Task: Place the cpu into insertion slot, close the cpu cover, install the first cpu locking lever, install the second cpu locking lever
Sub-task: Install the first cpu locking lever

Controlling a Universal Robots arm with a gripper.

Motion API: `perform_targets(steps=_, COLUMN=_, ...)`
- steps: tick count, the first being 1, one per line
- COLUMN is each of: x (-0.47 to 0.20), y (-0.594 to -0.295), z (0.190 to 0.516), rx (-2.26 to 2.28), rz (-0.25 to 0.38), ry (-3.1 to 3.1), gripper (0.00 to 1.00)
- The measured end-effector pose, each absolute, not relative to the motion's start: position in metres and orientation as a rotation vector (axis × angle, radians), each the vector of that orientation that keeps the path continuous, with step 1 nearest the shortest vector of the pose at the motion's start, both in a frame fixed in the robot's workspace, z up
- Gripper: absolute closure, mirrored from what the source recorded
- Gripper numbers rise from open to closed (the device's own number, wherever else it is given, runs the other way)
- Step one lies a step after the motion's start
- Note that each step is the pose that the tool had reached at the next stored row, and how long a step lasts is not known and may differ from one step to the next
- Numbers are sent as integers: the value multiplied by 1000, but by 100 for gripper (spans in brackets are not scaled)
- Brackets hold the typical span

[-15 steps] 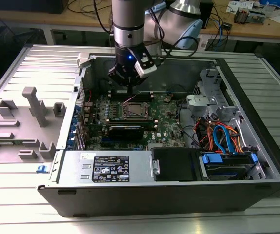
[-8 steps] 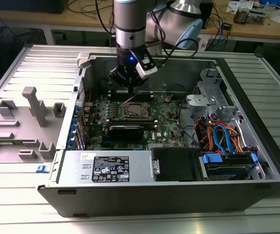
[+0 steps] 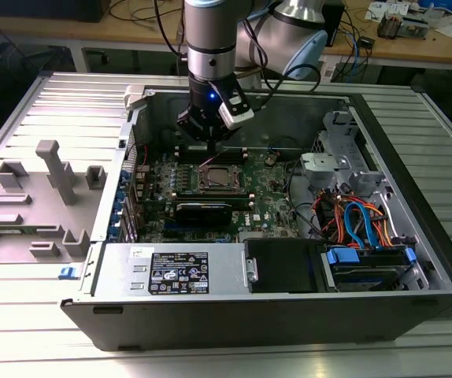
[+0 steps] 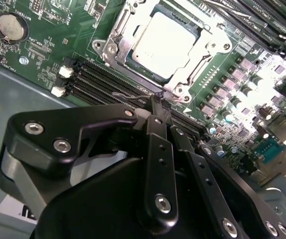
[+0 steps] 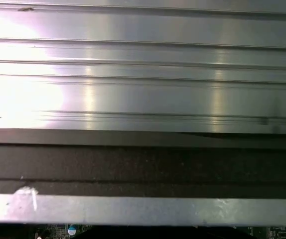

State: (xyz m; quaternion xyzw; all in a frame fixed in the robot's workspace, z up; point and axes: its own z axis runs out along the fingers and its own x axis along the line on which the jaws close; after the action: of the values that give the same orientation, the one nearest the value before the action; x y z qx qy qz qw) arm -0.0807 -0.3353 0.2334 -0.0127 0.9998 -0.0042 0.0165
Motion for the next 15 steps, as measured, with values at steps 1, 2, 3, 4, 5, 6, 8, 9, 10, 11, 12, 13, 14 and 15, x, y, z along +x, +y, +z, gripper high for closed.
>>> perform_targets(steps=1, x=-80, y=-335, z=233, rx=-39, rz=-13, ry=3108, gripper=89)
perform_targets(steps=2, x=-80, y=-335, z=232, rx=-39, rz=-13, ry=3108, gripper=89)
perform_targets(steps=3, x=-78, y=-335, z=231, rx=-39, rz=-13, ry=3108, gripper=89)
perform_targets(steps=4, x=-76, y=-334, z=229, rx=-39, rz=-13, ry=3108, gripper=89)
perform_targets(steps=5, x=-75, y=-333, z=228, rx=-39, rz=-13, ry=3109, gripper=89)
perform_targets(steps=6, x=-74, y=-332, z=226, rx=-40, rz=-13, ry=3109, gripper=89)
perform_targets(steps=8, x=-73, y=-331, z=225, rx=-39, rz=-13, ry=3109, gripper=89)
perform_targets(steps=9, x=-72, y=-331, z=224, rx=-39, rz=-13, ry=3110, gripper=89)
perform_targets(steps=10, x=-71, y=-331, z=224, rx=-39, rz=-13, ry=3110, gripper=89)
perform_targets(steps=11, x=-70, y=-331, z=224, rx=-39, rz=-13, ry=3110, gripper=89)
perform_targets(steps=12, x=-70, y=-331, z=224, rx=-39, rz=-13, ry=3110, gripper=89)
perform_targets(steps=13, x=-70, y=-331, z=224, rx=-39, rz=-13, ry=3110, gripper=89)
perform_targets(steps=14, x=-70, y=-331, z=224, rx=-39, rz=-13, ry=3110, gripper=89)
perform_targets(steps=15, x=-70, y=-331, z=224, rx=-39, rz=-13, ry=3110, gripper=89)
